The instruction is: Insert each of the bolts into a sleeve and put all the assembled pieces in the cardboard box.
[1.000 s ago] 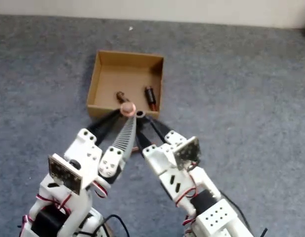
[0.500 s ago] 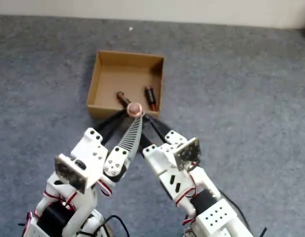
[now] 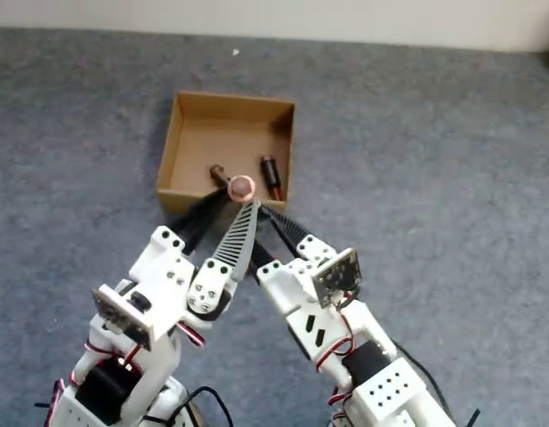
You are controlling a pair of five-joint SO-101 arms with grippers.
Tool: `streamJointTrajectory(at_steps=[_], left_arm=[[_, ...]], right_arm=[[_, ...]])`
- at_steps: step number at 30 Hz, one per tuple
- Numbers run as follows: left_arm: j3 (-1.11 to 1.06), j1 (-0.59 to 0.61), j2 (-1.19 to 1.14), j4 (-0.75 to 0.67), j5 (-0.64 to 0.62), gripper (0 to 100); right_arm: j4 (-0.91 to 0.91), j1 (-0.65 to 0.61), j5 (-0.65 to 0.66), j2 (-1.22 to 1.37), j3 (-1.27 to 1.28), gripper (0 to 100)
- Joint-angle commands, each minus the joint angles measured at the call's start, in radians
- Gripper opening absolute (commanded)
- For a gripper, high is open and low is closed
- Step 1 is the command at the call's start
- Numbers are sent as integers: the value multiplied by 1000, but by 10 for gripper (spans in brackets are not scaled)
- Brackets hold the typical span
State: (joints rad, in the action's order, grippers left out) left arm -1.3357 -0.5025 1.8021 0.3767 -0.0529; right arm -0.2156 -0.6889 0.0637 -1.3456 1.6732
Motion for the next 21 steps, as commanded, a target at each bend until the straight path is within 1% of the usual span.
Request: streamJointTrajectory(at_steps=[1,5,7,9,13,16,21], left_arm=[[13,74,10,-63,-12,6],[8,73,7,-64,-12,6],[27,74,-33,-66,-12,6],[77,74,-117,-64,-14,6],[206,99,-344,-60,-101,6],[266,113,-481,-58,-110,6],[305,104,-549,-9,-112,6]], right_arm=[[-41,-10,8,-19,116,5],[-41,-10,8,-19,116,5],[-41,-10,8,-19,116,5],[-41,-10,8,-19,117,5],[-41,-10,8,-19,117,5],[-41,-5,8,-19,116,5],[-41,-4,8,-19,116,5]])
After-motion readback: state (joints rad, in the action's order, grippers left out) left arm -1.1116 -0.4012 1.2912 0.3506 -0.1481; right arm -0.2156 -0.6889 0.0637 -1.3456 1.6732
